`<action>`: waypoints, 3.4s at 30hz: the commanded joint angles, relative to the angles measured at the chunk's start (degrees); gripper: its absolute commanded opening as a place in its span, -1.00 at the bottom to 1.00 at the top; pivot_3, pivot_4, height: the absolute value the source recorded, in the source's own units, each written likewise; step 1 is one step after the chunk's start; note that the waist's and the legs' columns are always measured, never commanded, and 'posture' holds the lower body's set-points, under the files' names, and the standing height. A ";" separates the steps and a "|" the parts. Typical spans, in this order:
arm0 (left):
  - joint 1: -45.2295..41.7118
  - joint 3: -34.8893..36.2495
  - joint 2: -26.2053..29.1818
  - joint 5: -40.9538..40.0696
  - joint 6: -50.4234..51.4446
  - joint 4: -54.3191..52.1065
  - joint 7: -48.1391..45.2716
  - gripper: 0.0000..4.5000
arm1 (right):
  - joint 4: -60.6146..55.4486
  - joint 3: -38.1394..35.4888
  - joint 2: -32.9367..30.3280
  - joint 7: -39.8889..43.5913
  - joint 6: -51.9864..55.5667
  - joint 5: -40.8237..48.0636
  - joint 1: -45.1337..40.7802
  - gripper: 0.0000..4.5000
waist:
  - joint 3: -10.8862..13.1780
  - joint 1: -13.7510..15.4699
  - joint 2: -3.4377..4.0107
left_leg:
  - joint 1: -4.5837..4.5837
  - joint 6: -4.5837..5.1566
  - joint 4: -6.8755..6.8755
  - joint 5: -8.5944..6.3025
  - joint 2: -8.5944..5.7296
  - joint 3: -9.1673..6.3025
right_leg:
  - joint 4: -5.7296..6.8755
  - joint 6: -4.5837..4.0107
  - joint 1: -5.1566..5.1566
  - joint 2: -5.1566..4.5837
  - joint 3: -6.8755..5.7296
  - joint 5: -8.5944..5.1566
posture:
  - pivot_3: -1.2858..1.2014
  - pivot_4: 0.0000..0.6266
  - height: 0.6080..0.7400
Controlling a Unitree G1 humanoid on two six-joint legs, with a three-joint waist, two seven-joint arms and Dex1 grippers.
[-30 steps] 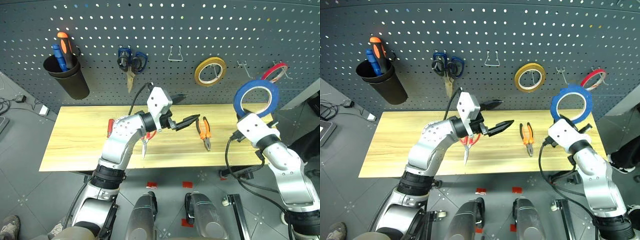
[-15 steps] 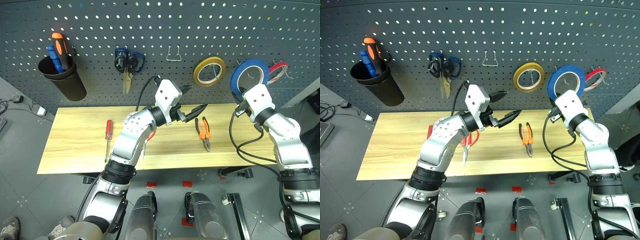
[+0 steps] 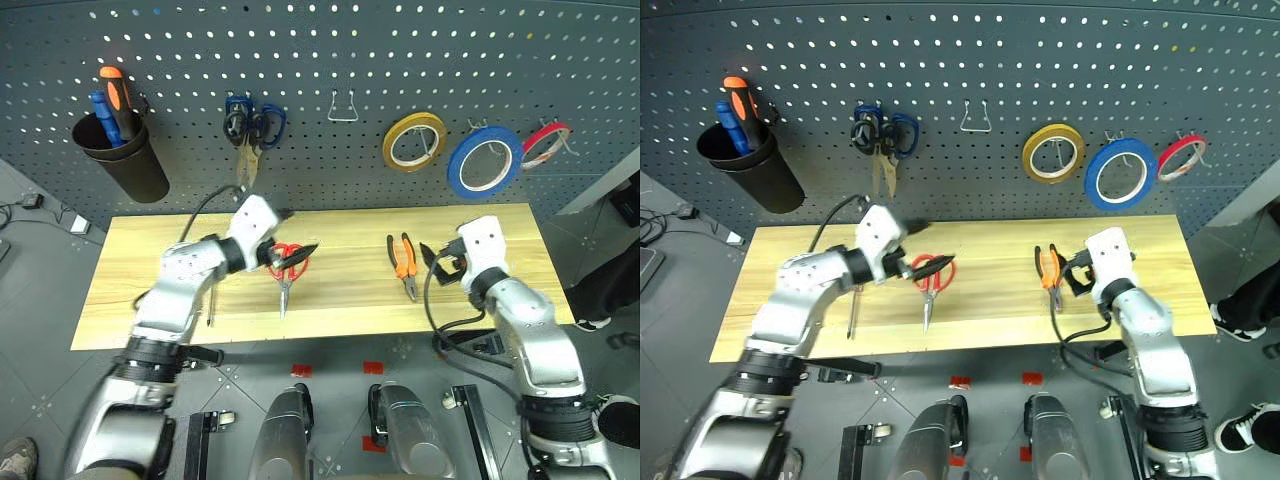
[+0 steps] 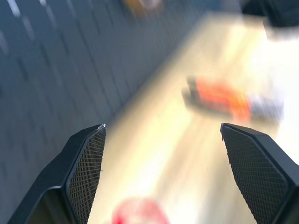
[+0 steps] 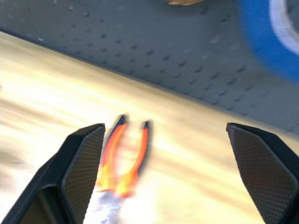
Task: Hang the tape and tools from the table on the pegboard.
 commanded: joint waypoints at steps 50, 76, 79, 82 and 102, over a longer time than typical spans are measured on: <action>7.27 10.37 -9.27 -9.14 0.82 -16.37 8.83 0.84 | -5.66 10.49 10.98 -12.86 -3.81 -3.10 -9.83 0.22 | -0.03 -0.14 -0.06 | -0.61 0.15 0.01 -0.03 0.11 0.02 | 0.25 -0.14 -0.75 0.12 0.06 0.03 | -0.04 -0.03 1.00; 2.29 10.36 -16.89 -1.70 8.75 -26.06 37.14 0.84 | 47.27 1.53 17.92 -18.22 -48.26 -2.35 -56.75 0.22 | -0.05 0.68 -0.09 | -0.51 -0.13 0.01 0.15 0.10 0.11 | 0.19 -0.15 -0.67 0.09 0.04 0.11 | 0.02 -0.07 1.00; 1.54 10.06 -17.21 -1.51 9.68 -24.97 38.12 0.84 | 53.33 1.78 17.72 -19.18 -52.95 -3.16 -57.12 0.22 | -0.04 1.02 -0.09 | -0.51 -0.13 0.01 0.16 0.10 0.11 | 0.19 -0.15 -0.66 0.09 0.04 0.11 | 0.02 -0.07 1.00; 0.23 9.42 -17.87 -1.92 10.21 -24.26 38.15 0.84 | 58.93 2.10 15.91 -20.76 -57.61 -5.14 -58.33 0.22 | -0.04 1.38 -0.09 | -0.52 -0.14 0.01 0.16 0.09 0.13 | 0.18 -0.15 -0.66 0.08 0.04 0.11 | 0.03 -0.06 1.00; -2.42 7.84 -20.12 -1.13 9.46 -16.93 38.16 0.84 | 55.07 2.09 14.58 -21.04 -55.00 -5.70 -48.06 0.22 | -0.04 1.46 -0.09 | -0.51 -0.22 0.02 0.21 0.10 0.10 | 0.20 -0.15 -0.64 0.07 0.01 0.11 | 0.01 -0.03 1.00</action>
